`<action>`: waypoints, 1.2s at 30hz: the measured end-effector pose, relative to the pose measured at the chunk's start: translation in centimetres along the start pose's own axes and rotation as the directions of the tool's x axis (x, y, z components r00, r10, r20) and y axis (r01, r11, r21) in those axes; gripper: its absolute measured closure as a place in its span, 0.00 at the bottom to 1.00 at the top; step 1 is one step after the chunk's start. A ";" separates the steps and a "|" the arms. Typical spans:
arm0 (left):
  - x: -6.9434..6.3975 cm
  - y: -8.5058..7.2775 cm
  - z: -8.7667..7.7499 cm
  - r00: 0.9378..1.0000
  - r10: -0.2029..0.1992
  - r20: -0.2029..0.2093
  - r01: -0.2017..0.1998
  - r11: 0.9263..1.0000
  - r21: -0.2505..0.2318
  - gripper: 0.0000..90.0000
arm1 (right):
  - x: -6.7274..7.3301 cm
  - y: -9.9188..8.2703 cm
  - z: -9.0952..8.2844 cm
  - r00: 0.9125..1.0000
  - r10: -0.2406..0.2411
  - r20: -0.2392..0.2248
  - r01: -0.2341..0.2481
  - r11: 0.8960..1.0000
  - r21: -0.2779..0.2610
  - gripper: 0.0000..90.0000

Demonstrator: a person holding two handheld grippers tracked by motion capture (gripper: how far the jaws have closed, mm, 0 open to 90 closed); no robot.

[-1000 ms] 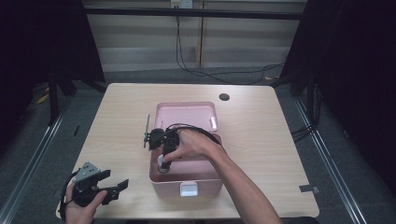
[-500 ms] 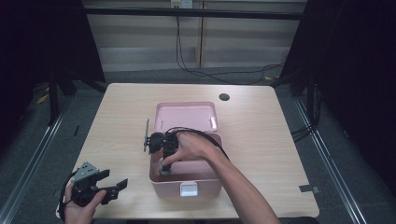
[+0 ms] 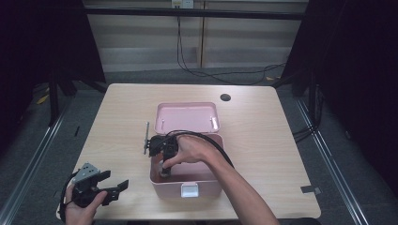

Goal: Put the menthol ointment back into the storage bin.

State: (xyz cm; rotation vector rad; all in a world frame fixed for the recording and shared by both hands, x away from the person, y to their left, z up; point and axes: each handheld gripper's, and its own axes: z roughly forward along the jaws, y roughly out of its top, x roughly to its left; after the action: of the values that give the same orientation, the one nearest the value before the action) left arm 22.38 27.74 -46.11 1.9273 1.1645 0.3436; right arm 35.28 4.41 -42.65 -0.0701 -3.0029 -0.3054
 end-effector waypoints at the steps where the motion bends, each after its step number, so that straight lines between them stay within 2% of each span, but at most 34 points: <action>1: 0.0 0.0 0.0 1.000 0.000 0.000 0.000 1.000 0.001 0.21 | 0.0 0.0 0.2 1.000 0.001 -0.003 -0.001 1.000 -0.010 0.57; 15: 0.0 0.0 0.0 1.000 0.000 -0.001 0.000 1.000 0.001 0.21 | 0.1 0.4 0.4 1.000 0.004 0.008 -0.004 1.000 -0.003 0.56; 16: 0.0 0.0 0.0 1.000 0.000 -0.001 0.000 1.000 0.001 0.21 | 0.1 0.3 0.5 1.000 0.003 0.009 -0.003 1.000 -0.017 0.56; 19: 0.0 0.0 0.0 1.000 0.002 -0.004 -0.002 1.000 -0.001 0.21 | 0.0 0.4 0.5 1.000 0.008 0.011 -0.008 1.000 -0.008 0.56; 27: 0.0 0.1 0.1 1.000 0.002 -0.004 -0.002 1.000 -0.002 0.21 | -0.1 0.5 0.5 1.000 0.006 0.008 -0.006 1.000 -0.023 0.55; 36: 0.0 0.1 0.1 1.000 0.000 -0.006 0.000 1.000 0.002 0.21 | -0.1 0.5 0.1 1.000 0.020 0.010 -0.020 0.999 -0.038 0.39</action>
State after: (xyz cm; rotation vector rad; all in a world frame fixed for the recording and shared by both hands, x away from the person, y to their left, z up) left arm 22.52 27.64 -46.11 1.9291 1.1688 0.3481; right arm 35.37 4.94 -42.63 -0.1056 -3.0052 -0.3604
